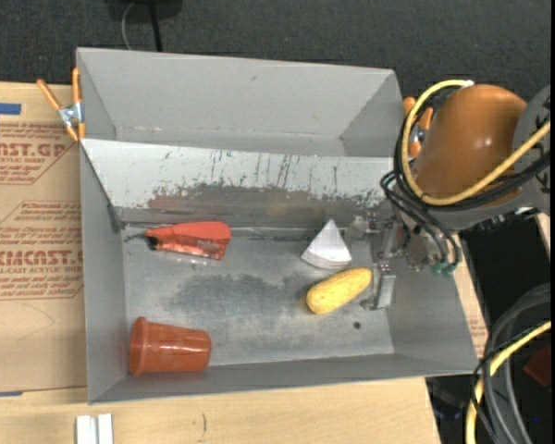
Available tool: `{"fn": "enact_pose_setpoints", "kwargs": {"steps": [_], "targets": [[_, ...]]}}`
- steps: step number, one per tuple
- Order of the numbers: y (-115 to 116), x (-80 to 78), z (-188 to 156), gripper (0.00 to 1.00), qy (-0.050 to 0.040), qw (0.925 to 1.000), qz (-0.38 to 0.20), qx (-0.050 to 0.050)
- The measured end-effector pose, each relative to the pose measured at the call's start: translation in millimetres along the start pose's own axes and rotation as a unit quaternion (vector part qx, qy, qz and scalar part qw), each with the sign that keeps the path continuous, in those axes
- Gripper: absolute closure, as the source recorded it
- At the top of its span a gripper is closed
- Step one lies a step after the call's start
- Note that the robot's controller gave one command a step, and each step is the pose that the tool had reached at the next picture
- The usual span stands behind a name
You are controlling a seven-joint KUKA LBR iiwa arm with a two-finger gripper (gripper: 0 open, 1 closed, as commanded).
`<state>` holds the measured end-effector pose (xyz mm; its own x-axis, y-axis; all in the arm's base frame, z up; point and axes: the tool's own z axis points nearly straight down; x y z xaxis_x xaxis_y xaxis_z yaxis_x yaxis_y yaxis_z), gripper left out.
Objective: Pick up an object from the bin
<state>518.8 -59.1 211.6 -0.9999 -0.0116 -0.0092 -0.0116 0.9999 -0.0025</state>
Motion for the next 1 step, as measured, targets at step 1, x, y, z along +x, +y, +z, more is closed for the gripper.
{"fn": "enact_pose_setpoints", "kwargs": {"steps": [1], "targets": [[14.9,-3.3,54.3,0.0,0.0013,0.9999,-0.015,-0.001]]}}
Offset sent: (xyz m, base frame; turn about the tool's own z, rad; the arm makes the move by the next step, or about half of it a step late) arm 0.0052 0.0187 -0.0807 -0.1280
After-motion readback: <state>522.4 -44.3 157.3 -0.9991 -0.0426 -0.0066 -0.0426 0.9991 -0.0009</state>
